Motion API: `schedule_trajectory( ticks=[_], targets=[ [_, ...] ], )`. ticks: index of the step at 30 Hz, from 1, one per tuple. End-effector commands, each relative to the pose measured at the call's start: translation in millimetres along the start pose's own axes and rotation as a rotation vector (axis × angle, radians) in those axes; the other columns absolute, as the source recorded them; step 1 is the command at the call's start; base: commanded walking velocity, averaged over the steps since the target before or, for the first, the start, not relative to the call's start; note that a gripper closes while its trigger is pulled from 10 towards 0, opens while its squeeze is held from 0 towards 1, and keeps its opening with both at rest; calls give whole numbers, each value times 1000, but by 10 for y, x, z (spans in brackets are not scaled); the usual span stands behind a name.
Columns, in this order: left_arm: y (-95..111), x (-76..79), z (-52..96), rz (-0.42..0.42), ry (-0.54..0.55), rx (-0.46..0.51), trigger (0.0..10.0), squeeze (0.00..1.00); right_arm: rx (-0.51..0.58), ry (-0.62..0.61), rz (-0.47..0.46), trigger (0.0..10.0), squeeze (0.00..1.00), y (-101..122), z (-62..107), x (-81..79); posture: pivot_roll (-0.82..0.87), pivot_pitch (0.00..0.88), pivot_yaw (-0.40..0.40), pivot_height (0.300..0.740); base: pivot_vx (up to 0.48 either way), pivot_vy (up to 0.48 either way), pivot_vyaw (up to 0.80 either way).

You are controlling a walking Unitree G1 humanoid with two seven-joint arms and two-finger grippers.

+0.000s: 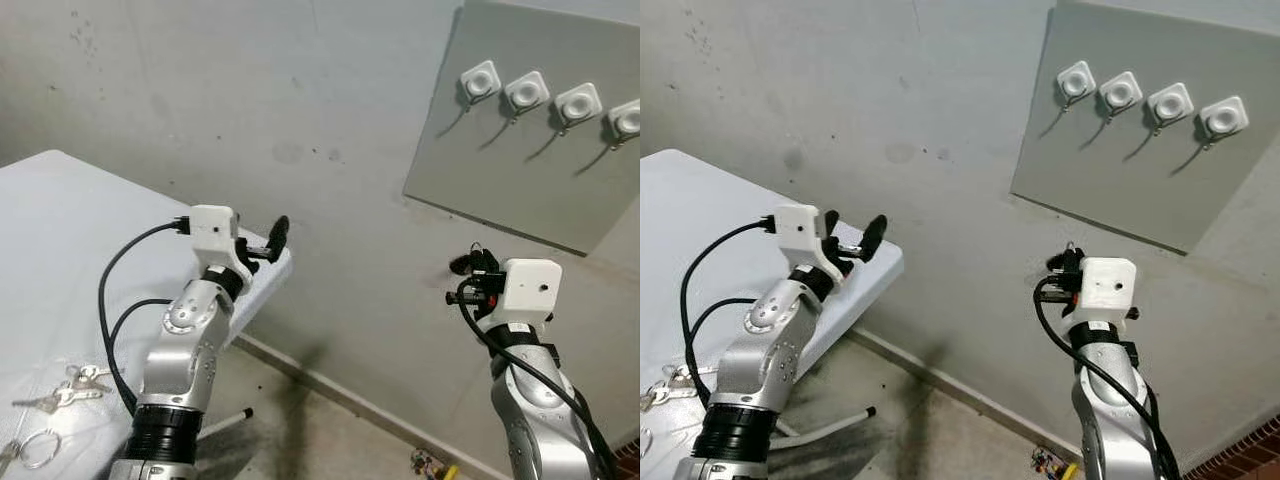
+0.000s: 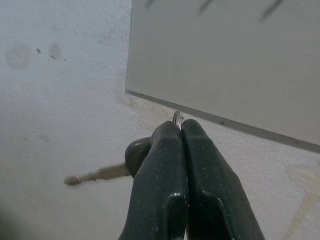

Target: Hang keys on a hook

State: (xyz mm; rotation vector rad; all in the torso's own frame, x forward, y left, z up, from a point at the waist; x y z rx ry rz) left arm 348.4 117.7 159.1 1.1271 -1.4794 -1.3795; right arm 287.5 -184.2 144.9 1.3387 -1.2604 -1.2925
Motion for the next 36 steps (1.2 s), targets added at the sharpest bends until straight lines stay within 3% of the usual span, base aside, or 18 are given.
schedule_trajectory(
  ticks=[1,13,26,36],
  targets=[
    [67,-13,-31,-11,1,15,10000,0,13,14,-6,10000,0,46,-18,-26,-22,0,-38,740,465,0,0],
    [76,7,-52,-44,-1,8,10000,0,13,11,-3,10000,0,49,-20,-21,-23,0,-39,740,453,0,0],
    [276,294,-37,-131,-151,126,10000,0,1,11,-24,10000,0,24,3,-5,-22,0,-42,740,0,0,0],
    [317,455,10,-159,-237,151,10000,0,-9,10,-29,10000,0,21,4,8,-21,0,-41,740,0,0,-664]
  ],
)
Point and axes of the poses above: a point about 5 cm out from each wrist's last joint towards the gripper, its own z axis pointing back from the gripper into the wrist, its own y axis along the axis of the wrist's last joint, x = y × z, the point moved 2 cm from there along -z, pointing out of the wrist towards the gripper, and after that the axes turned 10 degrees about -z, right-handed, at the moved point
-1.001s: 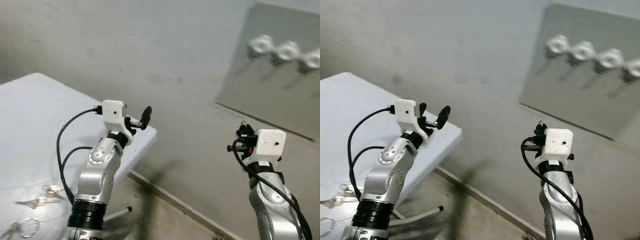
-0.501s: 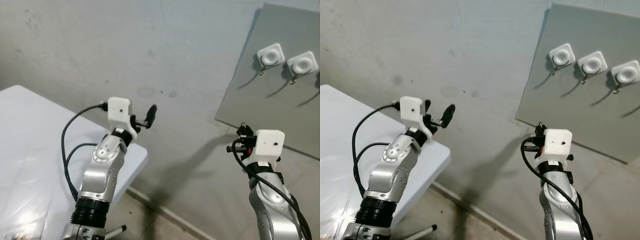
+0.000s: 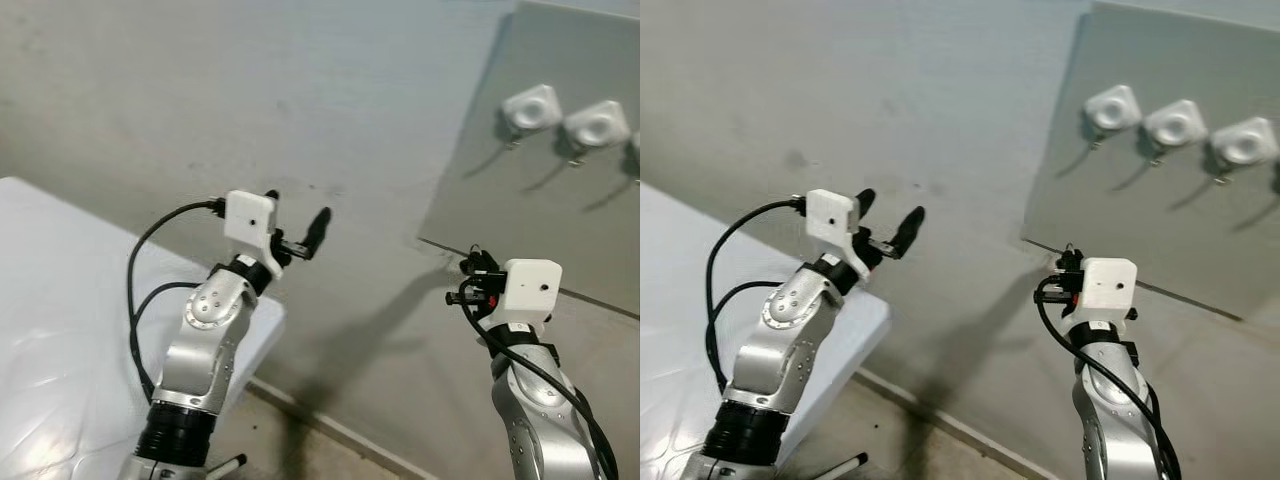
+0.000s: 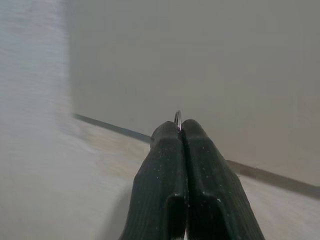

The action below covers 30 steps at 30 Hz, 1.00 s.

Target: Hang keys on a hook

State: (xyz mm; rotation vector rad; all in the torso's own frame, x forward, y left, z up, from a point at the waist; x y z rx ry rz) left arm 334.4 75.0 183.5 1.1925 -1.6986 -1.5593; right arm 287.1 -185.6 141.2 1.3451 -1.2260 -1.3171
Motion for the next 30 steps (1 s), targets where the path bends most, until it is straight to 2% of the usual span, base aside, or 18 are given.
schedule_trajectory(
  ticks=[1,11,14,16,18,21,27,30],
  targets=[
    [75,18,10,-42,-23,28,10000,0,13,7,-4,10000,0,55,1,-13,-21,0,-41,740,0,0,-694],
    [81,65,39,-51,-61,33,10000,0,9,10,-4,10000,0,54,-1,-18,-20,0,-41,740,0,0,-700],
    [75,66,43,-39,-58,32,10000,0,3,11,-9,10000,0,48,0,-21,-20,0,-41,740,0,0,-700],
    [74,55,51,13,-54,36,10000,0,3,14,-9,10000,0,45,4,-28,-20,0,-41,740,0,0,-700],
    [66,43,51,24,-51,26,10000,0,2,15,-10,10000,0,43,5,-32,-20,0,-41,740,0,0,-703],
    [70,40,52,37,-52,29,10000,0,1,17,-11,10000,0,42,5,-37,-16,0,-42,740,0,411,-700],
    [56,16,41,-10,-26,13,10000,0,4,15,-11,10000,0,41,1,-38,-14,0,-42,740,0,72,-700],
    [51,25,39,-10,-34,9,10000,0,15,17,-7,10000,0,50,6,-42,-15,0,-41,740,0,0,0]
  ],
)
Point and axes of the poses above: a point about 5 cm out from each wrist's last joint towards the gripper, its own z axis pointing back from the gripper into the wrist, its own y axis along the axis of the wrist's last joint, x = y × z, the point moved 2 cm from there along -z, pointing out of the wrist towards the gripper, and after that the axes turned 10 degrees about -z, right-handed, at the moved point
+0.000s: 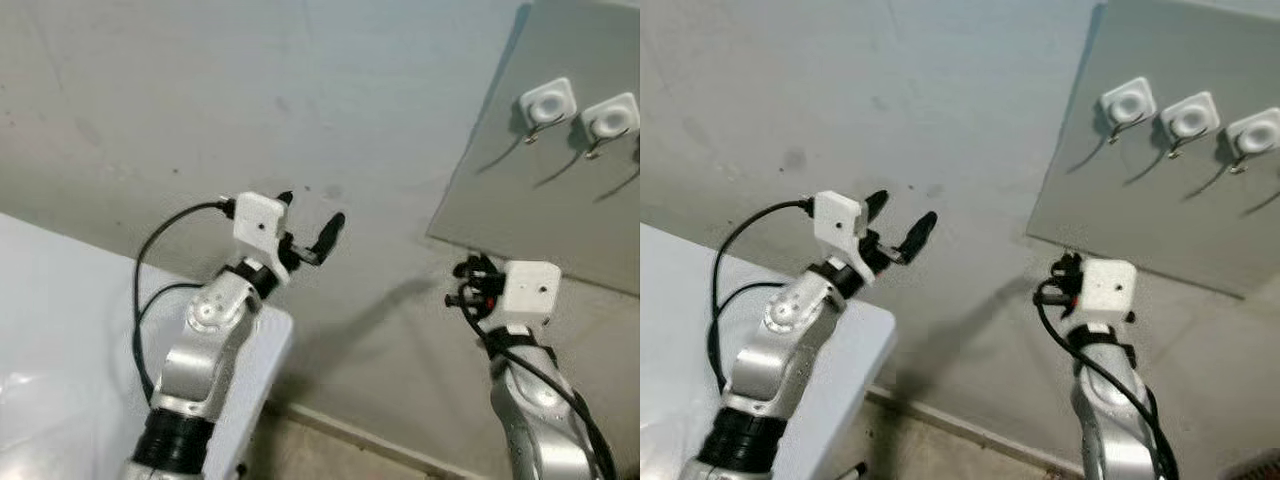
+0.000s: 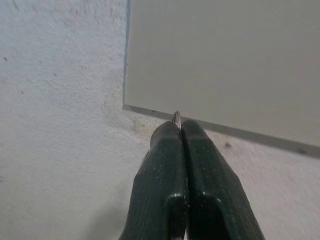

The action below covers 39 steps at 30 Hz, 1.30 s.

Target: Hang keys on a hook

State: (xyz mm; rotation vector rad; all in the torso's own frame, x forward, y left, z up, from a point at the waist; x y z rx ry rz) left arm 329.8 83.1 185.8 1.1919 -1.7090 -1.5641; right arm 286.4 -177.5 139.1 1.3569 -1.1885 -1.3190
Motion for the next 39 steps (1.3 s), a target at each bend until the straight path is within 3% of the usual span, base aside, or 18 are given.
schedule_trajectory(
  ticks=[1,18,27,31,39],
  targets=[
    [22,78,-37,-18,-27,3,10000,0,32,-4,12,10000,0,83,-6,32,-15,0,-41,740,0,0,0],
    [0,60,-1,-27,-40,-3,10000,0,34,6,5,10000,0,77,18,4,-18,0,-38,740,0,0,0],
    [2,49,11,-10,-29,1,10000,0,28,12,-1,10000,0,60,20,-18,-10,0,-39,740,0,-308,0],
    [-52,44,-7,-21,-21,-47,10000,0,28,11,-3,10000,0,59,16,-18,-10,0,-38,740,0,0,0],
    [-65,44,-15,-27,-15,-52,10000,0,30,10,-3,10000,0,59,5,-30,-5,0,-35,740,0,0,0]
  ],
)
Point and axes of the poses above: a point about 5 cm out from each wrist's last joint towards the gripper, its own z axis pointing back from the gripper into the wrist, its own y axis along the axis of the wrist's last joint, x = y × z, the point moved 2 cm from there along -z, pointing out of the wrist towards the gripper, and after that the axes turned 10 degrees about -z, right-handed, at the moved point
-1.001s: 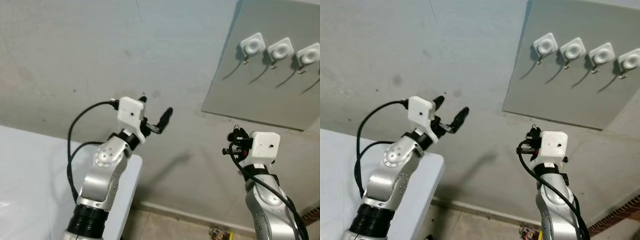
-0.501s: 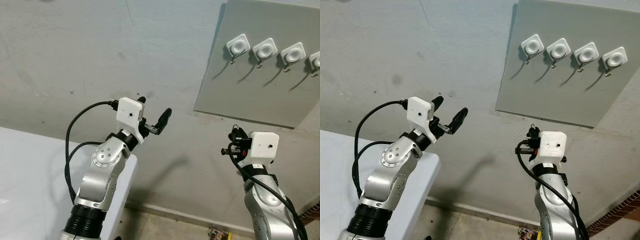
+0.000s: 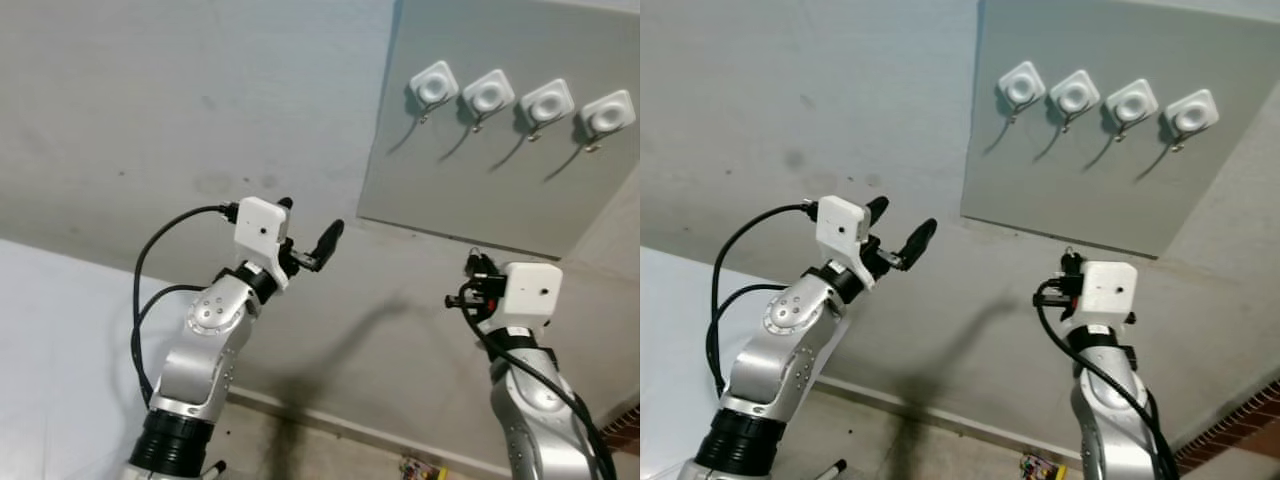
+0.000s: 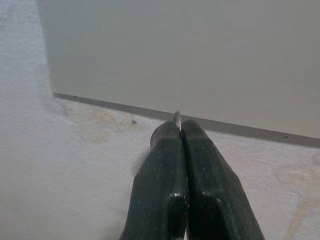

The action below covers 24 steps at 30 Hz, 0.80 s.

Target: Hang keys on a hook

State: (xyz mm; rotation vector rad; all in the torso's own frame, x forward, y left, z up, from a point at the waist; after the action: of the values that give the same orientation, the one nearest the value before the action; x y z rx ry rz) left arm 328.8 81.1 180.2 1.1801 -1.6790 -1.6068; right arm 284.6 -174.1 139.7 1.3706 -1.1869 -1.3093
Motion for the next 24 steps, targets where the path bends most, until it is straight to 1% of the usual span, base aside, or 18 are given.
schedule_trajectory(
  ticks=[1,9,13,24],
  targets=[
    [-16,11,-28,-15,0,-19,10000,0,21,0,-1,10000,0,58,-19,4,-3,0,-33,740,0,0,0],
    [0,18,-29,-16,-8,-19,10000,0,30,-2,-12,10000,0,63,-30,-20,13,0,-25,740,0,0,0],
    [6,11,-18,-18,-9,-18,10000,0,24,-3,-15,10000,0,44,-8,-25,22,0,-23,740,0,0,0],
    [9,14,-27,-22,-7,-17,10000,0,26,-10,-12,10000,0,56,-15,4,27,0,-30,740,0,0,0]
  ],
)
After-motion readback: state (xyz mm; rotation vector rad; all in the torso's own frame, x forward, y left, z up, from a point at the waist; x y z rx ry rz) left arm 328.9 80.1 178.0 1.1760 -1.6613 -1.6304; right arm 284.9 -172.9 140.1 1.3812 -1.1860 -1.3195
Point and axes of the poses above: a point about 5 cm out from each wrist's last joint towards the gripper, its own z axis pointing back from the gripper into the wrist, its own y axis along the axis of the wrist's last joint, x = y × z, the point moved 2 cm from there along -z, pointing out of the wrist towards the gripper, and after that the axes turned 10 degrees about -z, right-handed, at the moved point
